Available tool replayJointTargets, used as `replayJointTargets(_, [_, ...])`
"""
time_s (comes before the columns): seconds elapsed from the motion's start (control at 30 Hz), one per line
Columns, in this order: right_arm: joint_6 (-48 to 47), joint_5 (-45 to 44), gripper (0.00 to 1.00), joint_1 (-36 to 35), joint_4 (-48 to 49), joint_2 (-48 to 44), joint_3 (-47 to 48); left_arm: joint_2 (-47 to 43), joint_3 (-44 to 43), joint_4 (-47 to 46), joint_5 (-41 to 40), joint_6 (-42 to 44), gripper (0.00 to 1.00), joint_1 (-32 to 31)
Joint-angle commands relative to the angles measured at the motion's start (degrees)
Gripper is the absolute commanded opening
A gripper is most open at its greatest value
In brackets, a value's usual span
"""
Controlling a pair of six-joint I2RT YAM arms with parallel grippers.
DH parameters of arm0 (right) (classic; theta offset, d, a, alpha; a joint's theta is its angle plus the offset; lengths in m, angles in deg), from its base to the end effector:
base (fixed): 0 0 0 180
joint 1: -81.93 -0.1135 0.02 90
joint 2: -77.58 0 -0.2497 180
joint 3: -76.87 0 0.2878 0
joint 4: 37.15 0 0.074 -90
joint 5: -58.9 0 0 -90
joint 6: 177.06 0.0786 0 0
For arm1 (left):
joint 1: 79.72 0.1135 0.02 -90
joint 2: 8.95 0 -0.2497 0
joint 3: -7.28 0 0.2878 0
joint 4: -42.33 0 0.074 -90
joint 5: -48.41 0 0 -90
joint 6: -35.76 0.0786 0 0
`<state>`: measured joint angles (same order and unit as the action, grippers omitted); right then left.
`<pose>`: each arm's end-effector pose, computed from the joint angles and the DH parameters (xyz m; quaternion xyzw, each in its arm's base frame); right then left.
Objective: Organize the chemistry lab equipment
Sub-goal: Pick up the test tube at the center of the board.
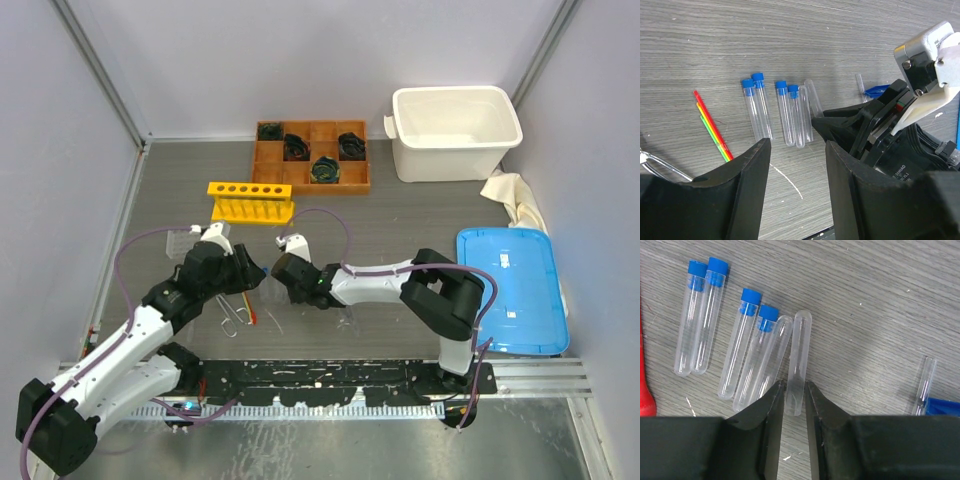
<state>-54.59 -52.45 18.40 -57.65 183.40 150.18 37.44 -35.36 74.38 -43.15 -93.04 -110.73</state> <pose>0.2125 0.3626 0.0815 -0.1929 0.9136 0.1141 0.3391 0.2228 -0.1314 0.1862 -0.0667 0.8877 -0.2507 0.3805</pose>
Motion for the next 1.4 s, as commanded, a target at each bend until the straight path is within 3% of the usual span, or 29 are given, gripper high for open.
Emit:
replayJointTargets(0.0, [0.26, -0.01, 0.26, -0.02, 1.26, 0.51, 1.31, -0.69, 0.22, -1.82, 0.88, -0.57, 0.49, -0.06])
replayJointTargets(0.23, [2.0, -2.57, 0.01, -0.02, 1.27, -2.24, -2.17, 0.88, 1.44, -4.04, 1.89, -1.35, 0.49, -0.08])
replayJointTargets(0.43, [3.23, -6.41, 0.01, -0.83, 2.21, -7.0, -6.91, 2.7, 1.58, -6.01, 3.17, -2.18, 0.49, -0.1])
replayJointTargets(0.63, [1.22, -16.91, 0.01, -7.17, 5.13, -15.92, -12.59, 5.57, 0.91, -8.93, 4.3, -2.54, 0.48, -0.51])
replayJointTargets(0.8, [-5.78, -27.03, 0.01, -15.89, 18.89, -23.5, -20.61, 9.81, -1.11, -12.18, 6.7, -3.8, 0.47, -2.26])
replayJointTargets(0.97, [-5.85, -25.79, 0.01, -17.16, 27.05, -27.14, -26.41, 12.89, -3.93, -13.08, 4.51, -3.62, 0.46, -6.83])
replayJointTargets(1.37, [-6.73, -25.02, 0.01, -17.8, 27.86, -24.52, -24.32, 12.09, -5.31, -14.62, 3.32, -5.78, 0.46, -11.4])
